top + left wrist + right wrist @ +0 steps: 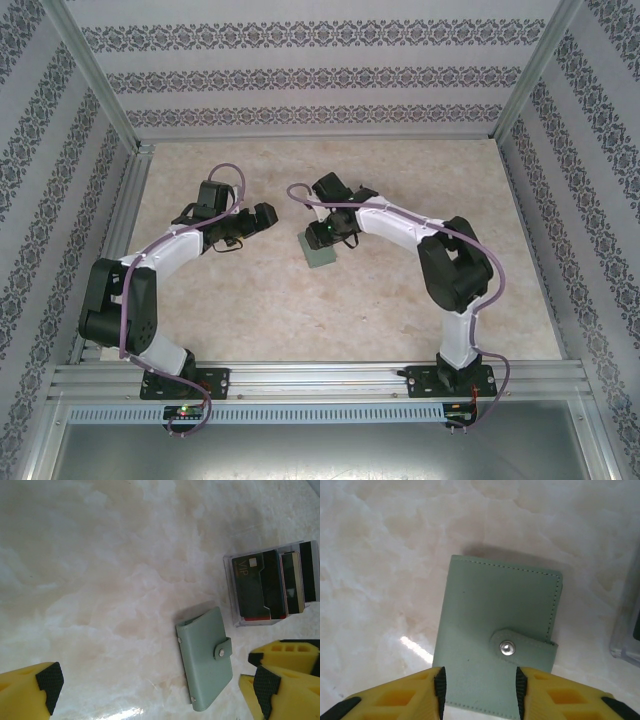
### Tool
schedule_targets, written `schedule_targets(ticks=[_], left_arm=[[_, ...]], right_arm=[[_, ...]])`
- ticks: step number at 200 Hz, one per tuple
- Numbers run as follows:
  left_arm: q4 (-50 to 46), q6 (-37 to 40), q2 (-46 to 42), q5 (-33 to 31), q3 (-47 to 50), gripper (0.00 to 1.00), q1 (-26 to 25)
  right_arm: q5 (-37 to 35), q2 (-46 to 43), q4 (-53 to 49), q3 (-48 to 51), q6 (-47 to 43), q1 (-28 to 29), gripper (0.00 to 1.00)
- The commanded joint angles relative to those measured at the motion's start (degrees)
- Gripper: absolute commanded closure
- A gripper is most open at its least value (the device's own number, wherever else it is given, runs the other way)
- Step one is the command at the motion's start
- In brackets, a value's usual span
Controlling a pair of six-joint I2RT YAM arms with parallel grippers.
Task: Put the credit cards into the card holder
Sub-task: Open the button on the card holder.
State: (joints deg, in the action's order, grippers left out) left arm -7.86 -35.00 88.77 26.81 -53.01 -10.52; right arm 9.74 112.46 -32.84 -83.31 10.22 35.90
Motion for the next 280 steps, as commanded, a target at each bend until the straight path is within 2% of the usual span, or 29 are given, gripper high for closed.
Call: schedule_targets(ticks=[1, 28, 148, 203, 280], left_arm=[[-3.0, 0.6, -0.3, 0.1, -0.6, 0.0, -0.7], [-1.5, -0.1, 0.3, 0.3, 0.0, 0.0, -0.7], [-1.6, -0.8, 2.2, 0.2, 1.1, 0.02, -0.6], [-0.4, -1.2, 2.0, 0.5, 2.3, 0.02, -0.7], [1.1, -2.6, 3.4, 2.0, 2.0, 0.03, -0.7]], right_arm=[[-1.1, 2.4, -4.0, -3.1, -1.1, 0.5, 0.57], [-2.6, 5.3, -8.7, -6.9, -1.5, 0.7, 0.6], [-5.7, 10.6, -11.4, -11.4, -2.5, 2.1, 0.67], [-13.8, 12.0, -13.2, -11.3, -4.7, 3.0, 0.68], [-11.4, 10.7, -9.4, -7.5, -4.0, 3.1, 0.89]])
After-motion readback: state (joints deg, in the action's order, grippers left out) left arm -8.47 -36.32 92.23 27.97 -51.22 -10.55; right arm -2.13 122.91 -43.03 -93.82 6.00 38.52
